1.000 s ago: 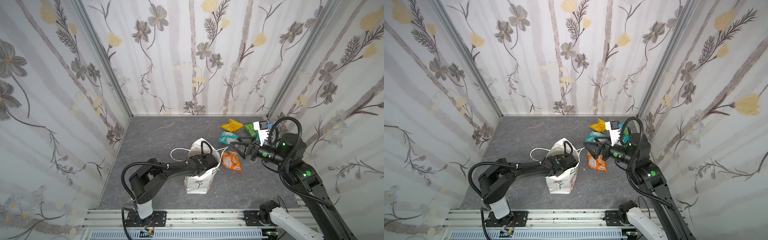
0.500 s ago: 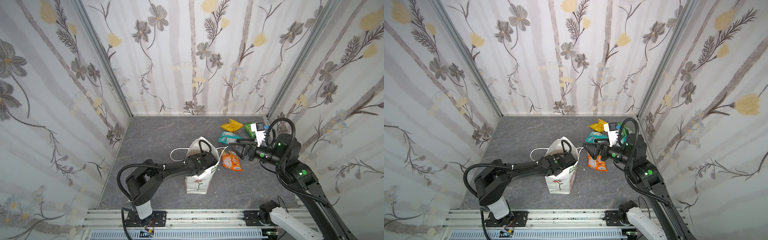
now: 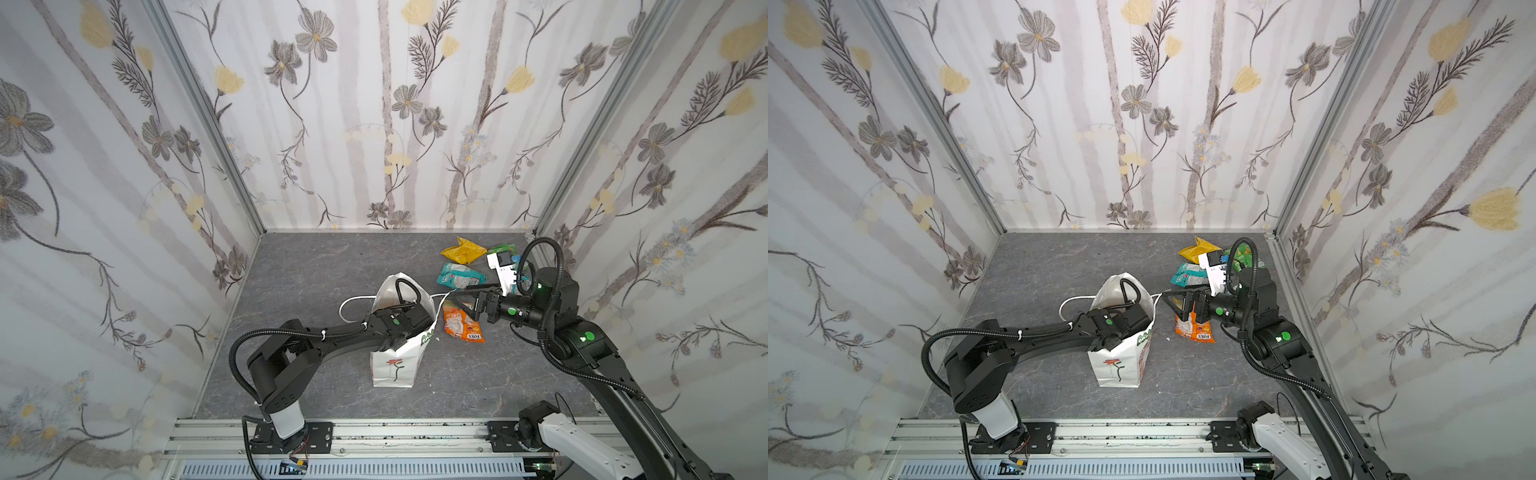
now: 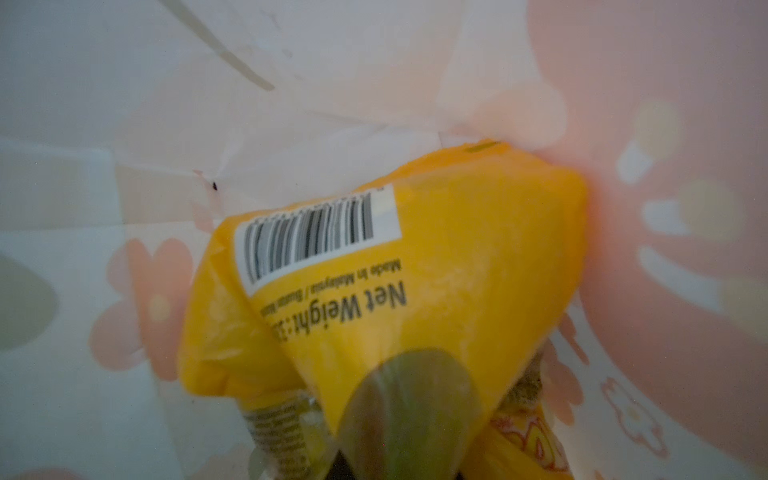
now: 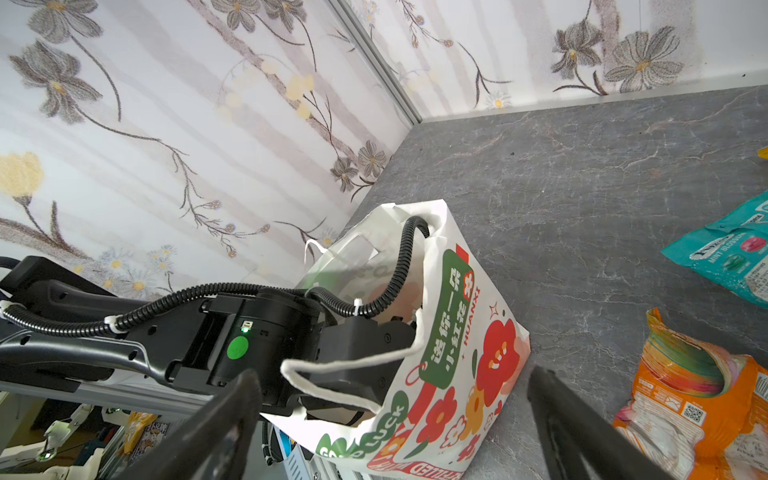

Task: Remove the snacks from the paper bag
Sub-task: 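Close the left gripper on the yellow packet inside the bag, then move the right gripper to the bag opening while the left gripper holds the yellow packet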

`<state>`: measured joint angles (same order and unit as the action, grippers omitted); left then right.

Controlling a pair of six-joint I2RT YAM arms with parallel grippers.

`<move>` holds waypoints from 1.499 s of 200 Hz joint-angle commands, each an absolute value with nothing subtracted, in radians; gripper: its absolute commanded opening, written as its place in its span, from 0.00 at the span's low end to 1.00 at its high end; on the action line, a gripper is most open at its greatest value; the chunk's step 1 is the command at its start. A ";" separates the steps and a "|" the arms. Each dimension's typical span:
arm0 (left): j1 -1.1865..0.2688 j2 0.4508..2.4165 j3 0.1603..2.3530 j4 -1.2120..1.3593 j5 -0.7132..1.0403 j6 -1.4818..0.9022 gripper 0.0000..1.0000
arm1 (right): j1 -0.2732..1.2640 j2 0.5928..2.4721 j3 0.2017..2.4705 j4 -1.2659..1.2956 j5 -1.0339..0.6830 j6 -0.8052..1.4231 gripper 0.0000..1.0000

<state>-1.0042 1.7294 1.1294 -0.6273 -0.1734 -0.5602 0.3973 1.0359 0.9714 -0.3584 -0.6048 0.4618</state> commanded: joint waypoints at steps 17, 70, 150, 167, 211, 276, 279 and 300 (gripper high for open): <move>-1.006 1.709 1.131 -0.713 -0.116 -0.575 0.00 | 0.408 1.069 0.948 -0.331 -0.614 0.436 0.99; -1.006 1.657 1.140 -0.724 -0.134 -0.560 0.00 | 0.424 1.109 0.903 -0.310 -0.603 0.424 0.99; -1.006 1.594 1.164 -0.717 -0.151 -0.530 0.00 | 0.463 1.158 0.867 -0.238 -0.639 0.469 0.99; -1.007 1.585 1.168 -0.711 -0.153 -0.522 0.00 | 0.474 1.165 0.859 -0.215 -0.656 0.485 0.99; -1.006 1.577 1.182 -0.726 -0.169 -0.502 0.00 | 0.483 1.170 0.859 -0.183 -0.658 0.517 0.99; -1.013 1.583 1.178 -0.721 -0.171 -0.494 0.00 | 0.490 1.177 0.874 -0.162 -0.640 0.551 0.99; -1.015 1.583 1.178 -0.720 -0.172 -0.494 0.00 | 0.490 1.179 0.874 -0.161 -0.639 0.550 0.99; -1.015 1.574 1.177 -0.720 -0.176 -0.493 0.00 | 0.495 1.202 0.871 -0.177 -0.622 0.543 0.99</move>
<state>-1.0138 1.5887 1.1706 -0.7403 -0.1387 -0.4976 0.4900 1.1805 0.8673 -0.2058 -0.6464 0.5419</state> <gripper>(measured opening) 0.096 0.995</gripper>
